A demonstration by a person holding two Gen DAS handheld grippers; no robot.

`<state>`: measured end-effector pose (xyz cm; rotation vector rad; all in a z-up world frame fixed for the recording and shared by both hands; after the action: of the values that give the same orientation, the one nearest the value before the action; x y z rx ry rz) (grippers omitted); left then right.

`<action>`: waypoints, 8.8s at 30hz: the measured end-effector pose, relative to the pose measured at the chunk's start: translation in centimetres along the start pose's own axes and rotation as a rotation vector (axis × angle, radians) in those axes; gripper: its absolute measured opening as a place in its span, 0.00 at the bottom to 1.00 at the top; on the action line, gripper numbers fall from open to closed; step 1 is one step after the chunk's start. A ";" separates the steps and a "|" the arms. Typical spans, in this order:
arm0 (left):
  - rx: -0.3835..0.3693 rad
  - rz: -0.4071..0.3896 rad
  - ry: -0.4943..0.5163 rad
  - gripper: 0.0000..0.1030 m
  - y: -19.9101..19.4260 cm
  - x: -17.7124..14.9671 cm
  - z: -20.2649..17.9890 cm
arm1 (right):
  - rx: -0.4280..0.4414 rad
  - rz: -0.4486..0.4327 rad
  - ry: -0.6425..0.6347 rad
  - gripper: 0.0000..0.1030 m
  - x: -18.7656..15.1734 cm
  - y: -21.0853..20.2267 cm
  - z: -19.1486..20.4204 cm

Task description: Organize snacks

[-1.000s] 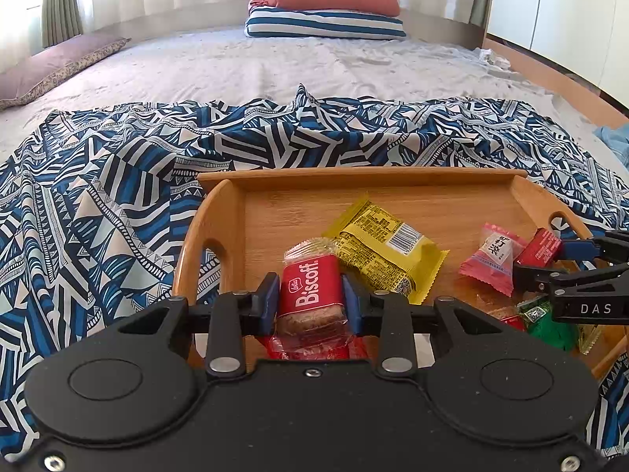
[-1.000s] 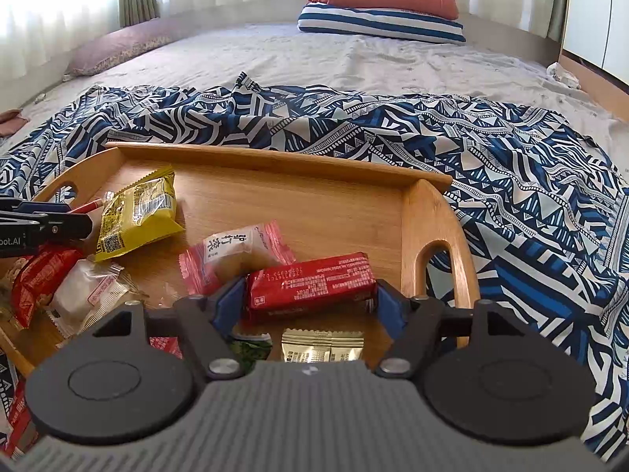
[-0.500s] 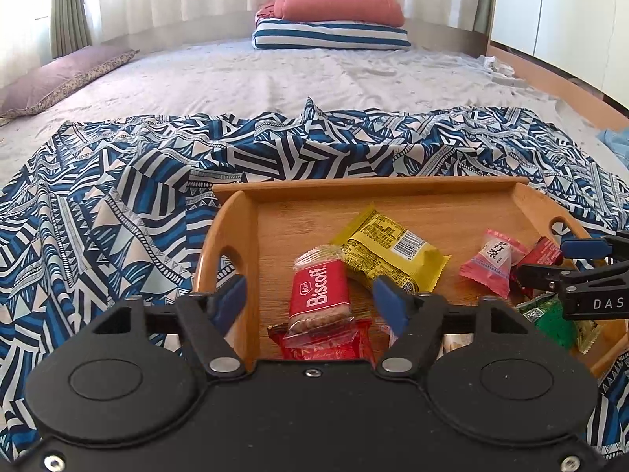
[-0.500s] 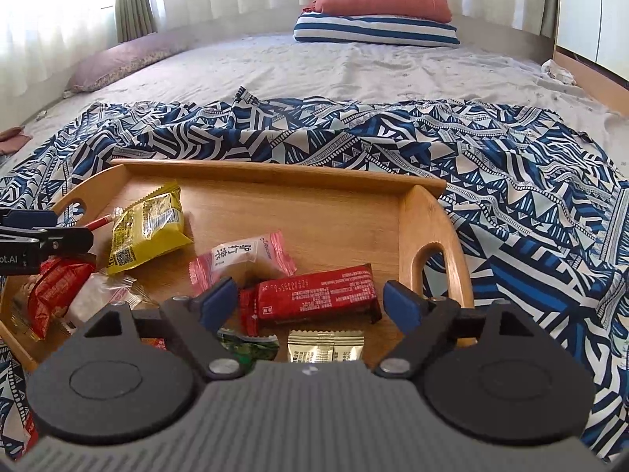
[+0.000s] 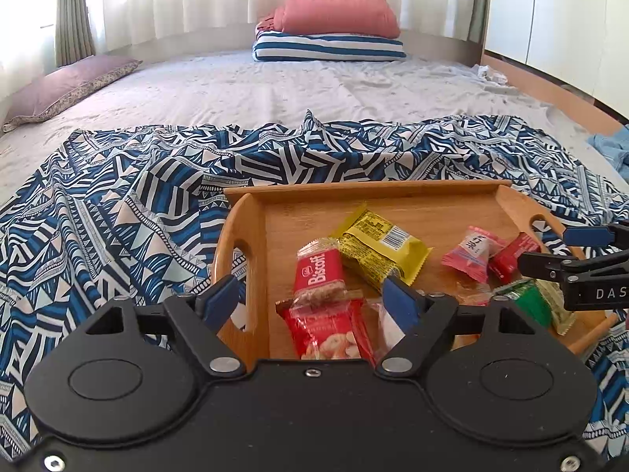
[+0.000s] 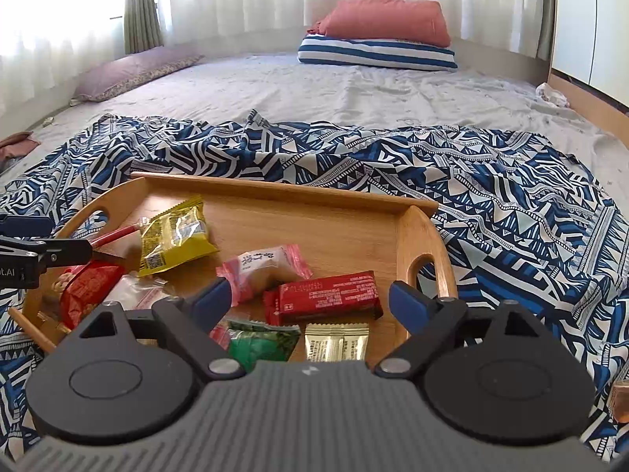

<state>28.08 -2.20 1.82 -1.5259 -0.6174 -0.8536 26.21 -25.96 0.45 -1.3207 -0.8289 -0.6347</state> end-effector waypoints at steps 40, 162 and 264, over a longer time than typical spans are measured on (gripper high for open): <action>-0.100 -0.011 0.021 0.90 -12.9 -10.8 -1.8 | 0.080 -0.084 -0.137 1.00 -6.9 -10.5 7.7; -0.142 0.001 -0.167 0.22 -0.7 3.9 1.2 | -0.064 -0.030 0.277 0.46 3.2 -0.9 -2.3; -0.083 -0.012 -0.082 0.93 -9.2 -5.1 -1.1 | -0.111 -0.132 0.048 0.93 -2.8 -9.4 4.2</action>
<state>17.65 -1.58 3.19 -1.6401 -0.6584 -0.8383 16.39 -23.45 3.67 -1.3532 -0.8562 -0.8233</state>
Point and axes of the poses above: each gripper's, at about its wrist camera, not at the fingertips, and y roughly the way its jaws point, z to its left, x to its top, the point moved 6 cm from there along y, roughly the way its jaws point, and after that the axes turned 4 degrees about -z, right-handed, at the moved point
